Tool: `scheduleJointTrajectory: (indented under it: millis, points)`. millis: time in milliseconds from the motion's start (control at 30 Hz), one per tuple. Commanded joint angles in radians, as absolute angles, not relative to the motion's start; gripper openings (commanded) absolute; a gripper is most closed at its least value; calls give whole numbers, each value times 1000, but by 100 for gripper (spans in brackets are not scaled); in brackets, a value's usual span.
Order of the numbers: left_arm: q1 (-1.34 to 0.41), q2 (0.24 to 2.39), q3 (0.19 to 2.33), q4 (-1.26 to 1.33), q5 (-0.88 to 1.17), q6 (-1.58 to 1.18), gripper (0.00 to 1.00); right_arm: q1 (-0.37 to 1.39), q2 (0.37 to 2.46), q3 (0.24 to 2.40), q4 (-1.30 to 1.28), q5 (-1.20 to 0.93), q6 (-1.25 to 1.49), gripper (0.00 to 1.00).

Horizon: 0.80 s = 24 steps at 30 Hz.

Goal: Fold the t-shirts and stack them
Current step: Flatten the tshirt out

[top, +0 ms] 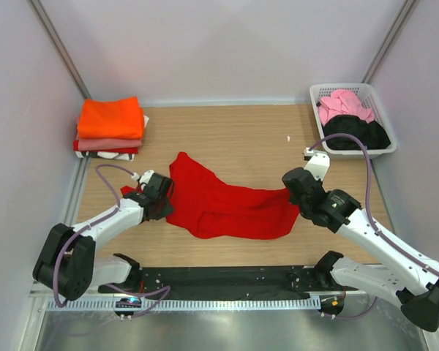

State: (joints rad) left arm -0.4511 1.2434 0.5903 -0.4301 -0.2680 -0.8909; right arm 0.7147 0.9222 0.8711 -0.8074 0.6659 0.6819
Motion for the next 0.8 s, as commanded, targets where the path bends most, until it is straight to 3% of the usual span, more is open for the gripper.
scheduleJointTrajectory:
  millis: [0,100,500,767]
  points:
    - [-465,1259,621,-405,-302,-905,18,709,900,874,-782,686,670,1]
    - [-472,1243,638,-416,-296,-899,0,709,899,871,-784,683,673,1]
    - [-494,962,995,-782,-341,-787,0,707,893,980,-784,623,602,1]
    - [-497,864,1489,-1084,-345,-649,0,709,755,1213,-727,352,394,1]
